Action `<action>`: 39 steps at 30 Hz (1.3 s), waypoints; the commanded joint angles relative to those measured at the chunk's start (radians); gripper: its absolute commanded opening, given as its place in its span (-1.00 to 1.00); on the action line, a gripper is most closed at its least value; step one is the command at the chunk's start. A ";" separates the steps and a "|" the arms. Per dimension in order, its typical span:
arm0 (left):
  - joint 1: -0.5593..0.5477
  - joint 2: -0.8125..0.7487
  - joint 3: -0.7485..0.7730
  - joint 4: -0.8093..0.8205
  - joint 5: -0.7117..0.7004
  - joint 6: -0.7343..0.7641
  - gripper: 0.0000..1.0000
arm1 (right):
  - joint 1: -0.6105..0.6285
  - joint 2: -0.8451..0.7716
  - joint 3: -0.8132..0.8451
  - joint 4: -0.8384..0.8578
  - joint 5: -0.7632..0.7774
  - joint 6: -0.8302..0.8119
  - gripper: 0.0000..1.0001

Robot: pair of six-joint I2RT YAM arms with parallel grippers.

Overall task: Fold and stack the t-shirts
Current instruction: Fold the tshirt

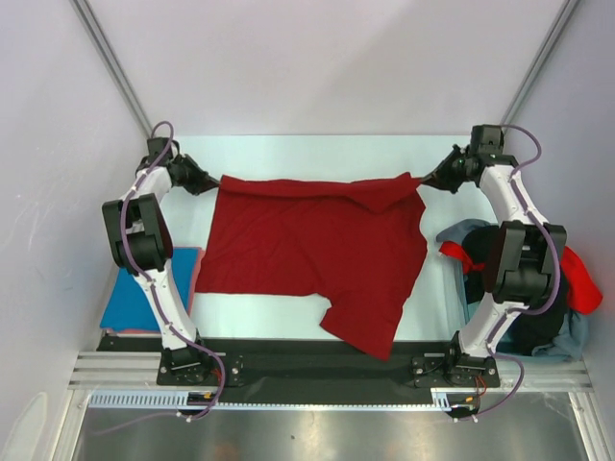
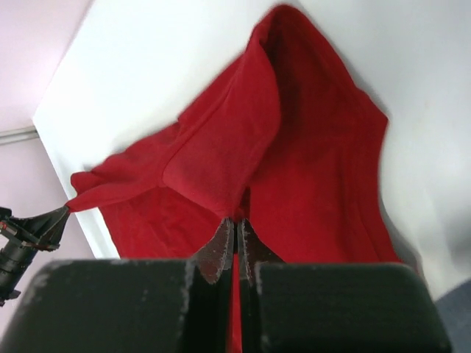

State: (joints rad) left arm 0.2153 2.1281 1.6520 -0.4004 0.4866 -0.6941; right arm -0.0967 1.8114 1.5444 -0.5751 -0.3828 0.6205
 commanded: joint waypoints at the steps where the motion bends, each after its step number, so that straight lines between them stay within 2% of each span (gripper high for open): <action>1: -0.001 -0.048 -0.027 -0.055 0.040 0.091 -0.99 | -0.009 -0.072 -0.055 -0.009 -0.031 -0.018 -1.00; 13: -0.002 -0.053 -0.041 -0.130 -0.017 0.157 -0.99 | -0.011 -0.175 -0.210 0.006 -0.042 -0.013 -1.00; 22: -0.001 -0.060 -0.052 -0.153 -0.034 0.177 -0.99 | -0.020 -0.219 -0.222 -0.002 -0.048 -0.016 -1.00; 39: 0.001 -0.065 -0.093 -0.164 -0.069 0.176 -0.99 | -0.041 -0.196 -0.300 -0.012 -0.056 -0.061 -1.00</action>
State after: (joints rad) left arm 0.2153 2.1204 1.5726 -0.5602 0.4355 -0.5404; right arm -0.1280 1.6299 1.2583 -0.5785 -0.4278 0.5892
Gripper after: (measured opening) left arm 0.010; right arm 0.016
